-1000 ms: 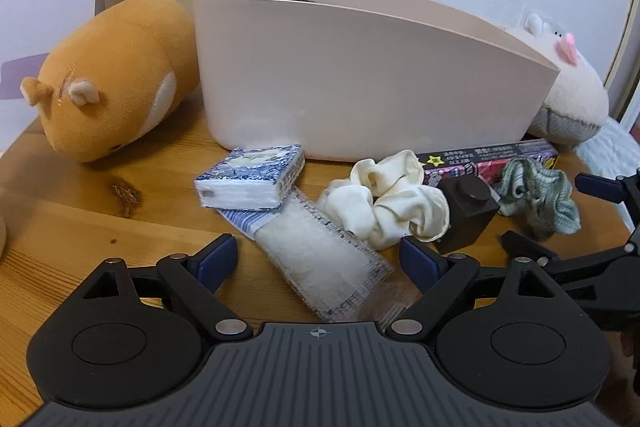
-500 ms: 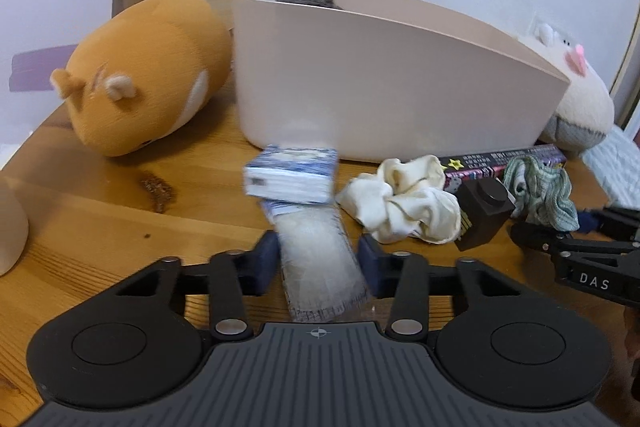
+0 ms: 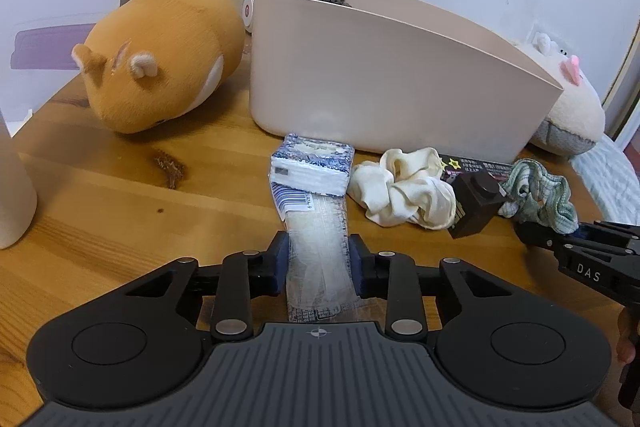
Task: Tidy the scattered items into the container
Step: 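Grasp the clear plastic bag with left tool while right tool grasps the green cloth, then lift the plastic bag with left tool while right tool carries the green cloth toward container, then open left tool to drop the bag while right tool drops the green cloth into container, then move left tool to the blue-white tissue pack while right tool approaches the black cube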
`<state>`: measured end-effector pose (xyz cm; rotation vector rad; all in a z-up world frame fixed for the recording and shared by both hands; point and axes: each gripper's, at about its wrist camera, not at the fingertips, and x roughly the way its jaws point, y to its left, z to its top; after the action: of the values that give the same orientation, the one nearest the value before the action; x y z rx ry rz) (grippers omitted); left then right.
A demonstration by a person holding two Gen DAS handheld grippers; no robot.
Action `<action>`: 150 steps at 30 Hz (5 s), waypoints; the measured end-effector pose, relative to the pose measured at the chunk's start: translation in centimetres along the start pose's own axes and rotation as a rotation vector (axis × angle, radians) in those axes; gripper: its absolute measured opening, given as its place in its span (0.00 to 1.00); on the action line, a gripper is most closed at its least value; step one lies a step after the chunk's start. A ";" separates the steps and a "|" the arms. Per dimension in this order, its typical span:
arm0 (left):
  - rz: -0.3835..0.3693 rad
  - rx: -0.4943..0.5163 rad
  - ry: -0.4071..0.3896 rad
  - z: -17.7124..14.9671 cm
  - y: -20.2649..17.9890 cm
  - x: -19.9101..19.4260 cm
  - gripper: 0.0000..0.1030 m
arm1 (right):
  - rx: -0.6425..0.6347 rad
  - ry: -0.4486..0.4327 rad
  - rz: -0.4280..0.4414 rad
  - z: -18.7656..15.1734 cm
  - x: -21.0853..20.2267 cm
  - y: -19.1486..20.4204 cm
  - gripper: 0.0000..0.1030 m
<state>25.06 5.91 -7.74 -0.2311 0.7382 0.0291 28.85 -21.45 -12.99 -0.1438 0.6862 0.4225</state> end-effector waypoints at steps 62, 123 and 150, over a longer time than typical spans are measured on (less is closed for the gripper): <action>-0.121 0.094 -0.302 13.5 -4.9 -7.3 0.28 | -0.087 -0.282 -0.006 11.4 -9.2 2.1 0.14; 0.000 0.220 -0.037 16.3 -5.7 2.1 0.80 | 0.001 -0.118 -0.042 14.0 -0.5 0.4 0.93; 0.072 0.358 -0.175 3.9 -1.7 -3.2 0.81 | 0.061 -0.143 0.007 3.7 -5.5 3.8 1.00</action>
<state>25.45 5.32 -2.43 0.1391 0.5654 -0.0149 25.63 -18.82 -6.58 -0.0531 0.5582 0.4142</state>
